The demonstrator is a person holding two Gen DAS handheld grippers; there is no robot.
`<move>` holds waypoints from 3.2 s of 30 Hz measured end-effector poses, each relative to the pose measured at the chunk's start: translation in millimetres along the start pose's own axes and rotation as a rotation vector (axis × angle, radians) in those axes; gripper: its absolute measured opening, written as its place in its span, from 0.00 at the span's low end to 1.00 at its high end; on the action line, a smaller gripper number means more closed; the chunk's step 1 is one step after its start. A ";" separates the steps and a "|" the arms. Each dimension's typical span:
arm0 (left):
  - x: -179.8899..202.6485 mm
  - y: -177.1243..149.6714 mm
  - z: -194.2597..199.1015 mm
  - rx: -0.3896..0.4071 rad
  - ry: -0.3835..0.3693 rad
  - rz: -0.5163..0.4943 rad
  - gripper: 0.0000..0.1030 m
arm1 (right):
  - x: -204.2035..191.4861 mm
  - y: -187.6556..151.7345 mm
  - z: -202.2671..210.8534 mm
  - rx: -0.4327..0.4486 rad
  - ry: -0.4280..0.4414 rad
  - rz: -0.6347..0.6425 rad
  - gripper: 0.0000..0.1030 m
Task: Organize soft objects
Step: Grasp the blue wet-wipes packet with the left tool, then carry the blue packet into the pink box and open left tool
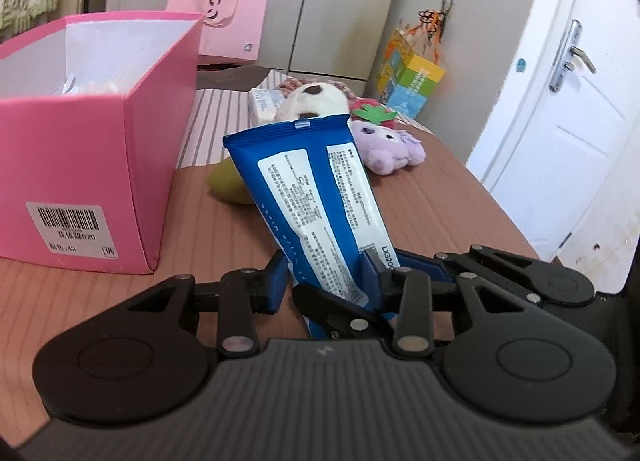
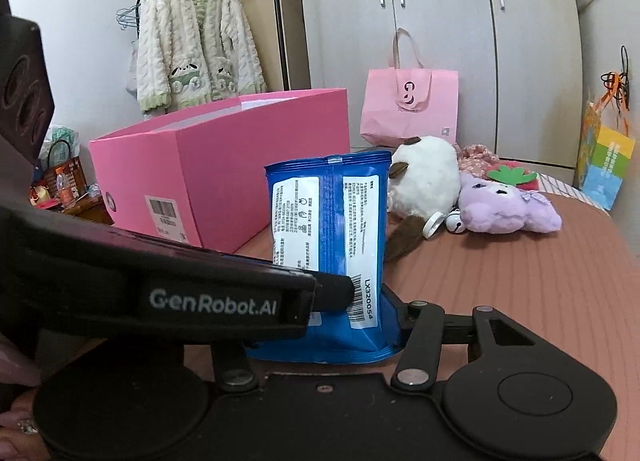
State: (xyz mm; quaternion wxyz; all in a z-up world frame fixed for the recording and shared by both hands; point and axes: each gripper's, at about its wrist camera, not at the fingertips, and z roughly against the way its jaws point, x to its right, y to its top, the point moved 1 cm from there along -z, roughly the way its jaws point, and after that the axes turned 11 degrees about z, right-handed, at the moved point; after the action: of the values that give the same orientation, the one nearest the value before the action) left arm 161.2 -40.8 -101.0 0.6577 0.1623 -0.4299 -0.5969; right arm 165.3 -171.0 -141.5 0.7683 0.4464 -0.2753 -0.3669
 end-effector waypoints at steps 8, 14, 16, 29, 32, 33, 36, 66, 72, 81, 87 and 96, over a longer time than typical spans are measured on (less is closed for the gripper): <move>5.0 7.3 20.6 -0.089 0.006 -0.016 0.36 | -6.3 10.4 17.3 -0.074 0.020 -0.059 0.56; 2.5 10.6 41.4 -0.139 -0.017 -0.009 0.36 | -20.7 20.8 33.3 -0.121 0.009 -0.039 0.56; 2.0 9.7 50.8 -0.149 -0.023 -0.018 0.36 | -25.6 23.7 39.6 -0.126 0.016 -0.034 0.57; -2.4 10.4 114.2 -0.135 -0.036 -0.022 0.36 | -69.0 48.8 74.7 -0.154 0.029 0.131 0.59; -7.2 17.6 128.7 -0.129 -0.033 -0.017 0.36 | -77.1 60.2 80.0 -0.144 0.047 0.149 0.59; -8.8 20.9 133.9 -0.126 -0.032 -0.018 0.36 | -79.2 64.2 81.0 -0.142 0.055 0.154 0.59; -14.6 33.9 147.1 -0.106 -0.027 -0.033 0.35 | -87.5 79.2 82.8 -0.121 0.074 0.172 0.59; -138.2 216.9 69.1 0.036 0.075 0.149 0.35 | -29.5 204.0 -114.1 -0.071 0.375 -0.219 0.60; -164.8 227.5 32.8 -0.026 0.114 0.196 0.35 | -23.2 208.9 -161.1 -0.208 0.439 -0.258 0.61; -181.8 229.9 6.7 -0.064 0.178 0.215 0.35 | -22.8 210.7 -198.1 -0.275 0.454 -0.233 0.64; -165.5 229.3 18.5 0.052 0.333 0.053 0.36 | -20.0 207.3 -207.9 -0.314 0.426 -0.200 0.72; -143.4 215.3 68.1 0.135 0.336 -0.046 0.45 | -15.7 205.7 -162.6 -0.272 0.444 -0.112 0.73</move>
State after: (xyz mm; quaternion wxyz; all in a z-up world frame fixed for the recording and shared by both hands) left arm 260.3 162.8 41.5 0.6940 0.3132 -0.3491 -0.5462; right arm 343.7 -11.2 -33.4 0.8415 0.4230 -0.0230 -0.3354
